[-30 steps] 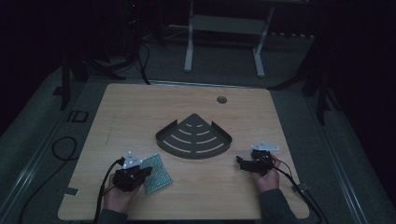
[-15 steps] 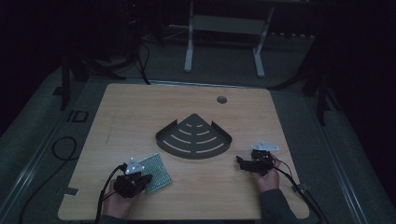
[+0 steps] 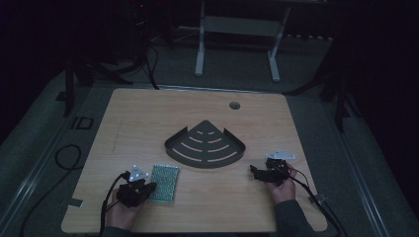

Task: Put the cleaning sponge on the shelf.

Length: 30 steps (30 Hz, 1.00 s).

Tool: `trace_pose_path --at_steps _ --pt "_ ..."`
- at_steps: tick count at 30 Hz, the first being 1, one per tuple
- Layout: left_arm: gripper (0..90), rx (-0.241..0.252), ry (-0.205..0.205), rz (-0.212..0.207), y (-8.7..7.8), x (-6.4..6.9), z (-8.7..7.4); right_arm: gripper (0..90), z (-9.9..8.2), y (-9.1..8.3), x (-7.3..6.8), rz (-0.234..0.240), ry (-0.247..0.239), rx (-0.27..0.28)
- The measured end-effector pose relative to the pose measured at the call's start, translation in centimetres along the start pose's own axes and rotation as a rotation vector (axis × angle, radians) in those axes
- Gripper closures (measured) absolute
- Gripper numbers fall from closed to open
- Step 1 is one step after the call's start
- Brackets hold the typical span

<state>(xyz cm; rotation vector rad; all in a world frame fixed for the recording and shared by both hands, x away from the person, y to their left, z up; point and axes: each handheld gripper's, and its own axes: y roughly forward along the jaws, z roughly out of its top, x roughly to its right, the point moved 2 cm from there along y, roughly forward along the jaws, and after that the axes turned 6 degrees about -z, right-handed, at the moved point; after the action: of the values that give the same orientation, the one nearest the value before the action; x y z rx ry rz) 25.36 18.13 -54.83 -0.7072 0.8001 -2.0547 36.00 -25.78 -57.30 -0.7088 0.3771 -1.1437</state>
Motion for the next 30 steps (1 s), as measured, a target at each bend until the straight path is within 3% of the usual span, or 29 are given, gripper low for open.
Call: trace_pose_path --at_steps 13,20,26,27,30 --pt "90.0 -0.014 -0.019 0.075 0.0 -1.8 0.7 18.2 0.0 0.0 0.0 0.000 0.001 0.000" --pt "90.0 -0.027 -0.049 0.115 -0.7 -3.2 0.4 18.2 0.0 0.0 0.0 0.000 0.001 0.000" --pt "90.0 -0.030 -0.057 0.098 -1.0 -3.5 0.4 18.2 0.0 0.0 0.0 0.000 0.001 0.000" --pt "90.0 -0.020 -0.066 0.064 -1.2 -3.5 0.5 18.2 0.0 0.0 0.0 0.000 0.001 0.000" --pt "86.0 -0.008 -0.063 0.042 -1.4 -3.4 0.8 18.2 0.0 0.0 0.0 0.000 0.001 0.000"
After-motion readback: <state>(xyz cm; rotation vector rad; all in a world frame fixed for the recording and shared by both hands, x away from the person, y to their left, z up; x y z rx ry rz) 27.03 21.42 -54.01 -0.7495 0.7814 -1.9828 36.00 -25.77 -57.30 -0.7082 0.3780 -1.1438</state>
